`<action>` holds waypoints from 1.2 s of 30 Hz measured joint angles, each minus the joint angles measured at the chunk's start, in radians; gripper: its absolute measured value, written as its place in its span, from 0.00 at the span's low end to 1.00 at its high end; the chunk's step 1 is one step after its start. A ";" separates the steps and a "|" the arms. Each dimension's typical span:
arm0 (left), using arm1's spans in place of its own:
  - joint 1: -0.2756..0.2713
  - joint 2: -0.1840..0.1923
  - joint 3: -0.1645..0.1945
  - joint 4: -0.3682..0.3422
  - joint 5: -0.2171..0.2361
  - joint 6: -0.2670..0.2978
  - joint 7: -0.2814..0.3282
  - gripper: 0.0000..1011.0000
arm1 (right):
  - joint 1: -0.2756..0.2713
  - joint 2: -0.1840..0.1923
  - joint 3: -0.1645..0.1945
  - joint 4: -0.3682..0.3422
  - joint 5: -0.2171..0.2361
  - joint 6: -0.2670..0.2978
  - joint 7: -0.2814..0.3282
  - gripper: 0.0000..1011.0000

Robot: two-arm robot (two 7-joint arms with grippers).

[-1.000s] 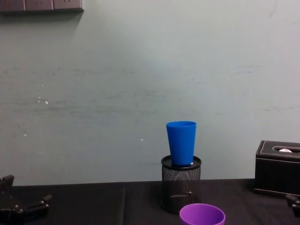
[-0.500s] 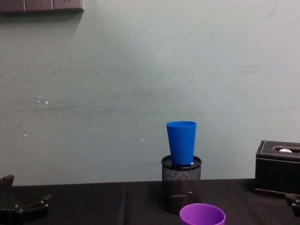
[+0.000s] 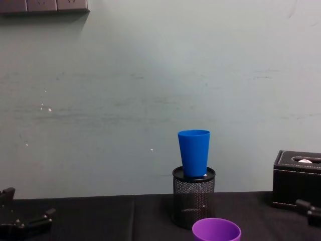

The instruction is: Pick up one cup with a gripper and tap it against the other cup.

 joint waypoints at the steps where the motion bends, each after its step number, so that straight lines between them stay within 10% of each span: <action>1: 0.000 0.000 0.000 0.000 0.000 0.000 0.000 1.00 | -0.001 0.009 -0.001 -0.003 0.012 0.000 0.029 0.99; 10: 0.000 0.000 0.000 0.000 0.000 0.000 0.000 1.00 | 0.003 0.086 -0.053 -0.034 0.125 0.077 0.370 0.99; 36: 0.000 0.000 0.000 0.000 0.000 0.000 0.000 1.00 | 0.132 -0.052 -0.100 0.089 0.076 0.162 0.474 0.99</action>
